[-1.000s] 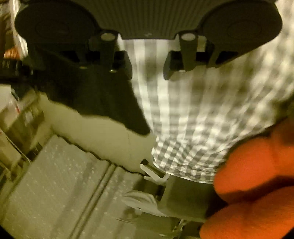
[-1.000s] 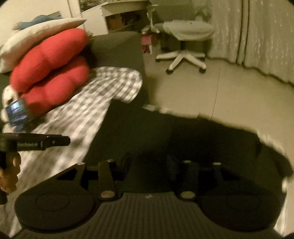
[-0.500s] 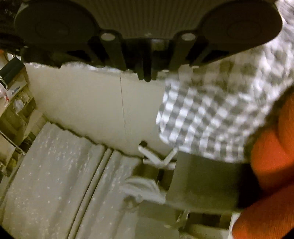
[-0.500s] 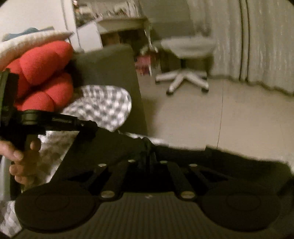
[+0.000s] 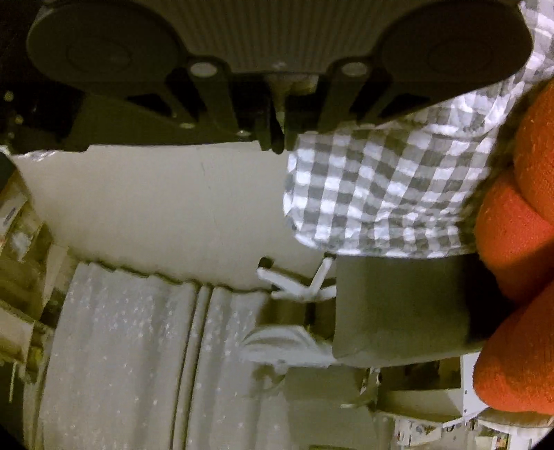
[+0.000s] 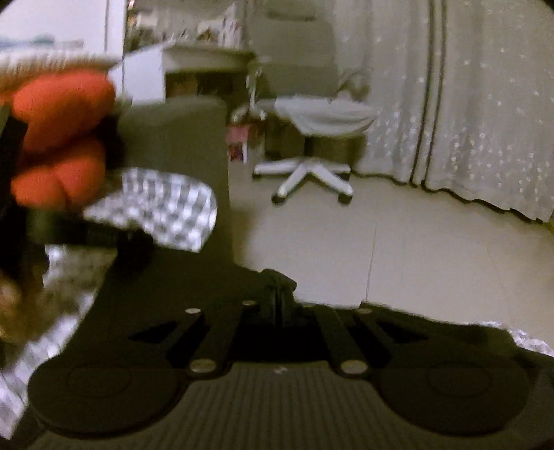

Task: Fold clothes

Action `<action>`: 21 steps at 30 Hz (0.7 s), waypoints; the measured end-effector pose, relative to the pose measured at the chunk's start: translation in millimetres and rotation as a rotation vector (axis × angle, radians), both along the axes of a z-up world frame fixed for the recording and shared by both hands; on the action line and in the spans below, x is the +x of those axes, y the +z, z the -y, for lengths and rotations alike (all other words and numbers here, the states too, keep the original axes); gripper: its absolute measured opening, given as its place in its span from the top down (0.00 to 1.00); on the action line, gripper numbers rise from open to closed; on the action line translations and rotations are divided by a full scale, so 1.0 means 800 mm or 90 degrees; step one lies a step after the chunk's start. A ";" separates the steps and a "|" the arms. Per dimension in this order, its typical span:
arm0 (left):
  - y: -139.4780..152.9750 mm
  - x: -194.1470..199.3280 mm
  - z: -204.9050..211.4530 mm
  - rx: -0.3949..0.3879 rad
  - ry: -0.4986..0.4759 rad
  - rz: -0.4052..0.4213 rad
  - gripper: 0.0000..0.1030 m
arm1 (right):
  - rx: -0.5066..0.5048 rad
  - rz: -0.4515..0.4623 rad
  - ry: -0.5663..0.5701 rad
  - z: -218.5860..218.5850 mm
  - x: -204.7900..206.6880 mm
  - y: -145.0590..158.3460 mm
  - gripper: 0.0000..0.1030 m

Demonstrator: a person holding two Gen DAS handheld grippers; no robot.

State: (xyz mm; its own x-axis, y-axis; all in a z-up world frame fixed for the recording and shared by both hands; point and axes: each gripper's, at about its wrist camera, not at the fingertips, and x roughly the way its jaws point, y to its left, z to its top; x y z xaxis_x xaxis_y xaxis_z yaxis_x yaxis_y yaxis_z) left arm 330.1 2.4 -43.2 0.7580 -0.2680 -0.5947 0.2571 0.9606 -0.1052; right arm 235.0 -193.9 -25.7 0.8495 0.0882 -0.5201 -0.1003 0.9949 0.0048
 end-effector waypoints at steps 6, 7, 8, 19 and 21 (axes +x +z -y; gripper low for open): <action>-0.011 0.000 0.006 0.021 0.008 -0.013 0.82 | -0.059 -0.018 -0.011 -0.011 0.001 -0.007 0.98; -0.010 -0.002 0.005 0.022 0.009 -0.010 0.79 | -0.056 -0.016 -0.014 -0.008 -0.005 -0.002 0.98; -0.006 -0.005 0.002 0.020 0.016 -0.004 0.67 | -0.052 -0.014 -0.018 -0.005 -0.010 0.003 0.97; 0.055 -0.143 -0.064 0.004 0.048 0.017 0.60 | -0.035 -0.013 -0.033 0.011 -0.068 0.040 0.57; 0.047 -0.181 -0.051 0.012 0.022 -0.009 0.61 | -0.051 -0.030 -0.015 0.002 -0.076 0.033 0.70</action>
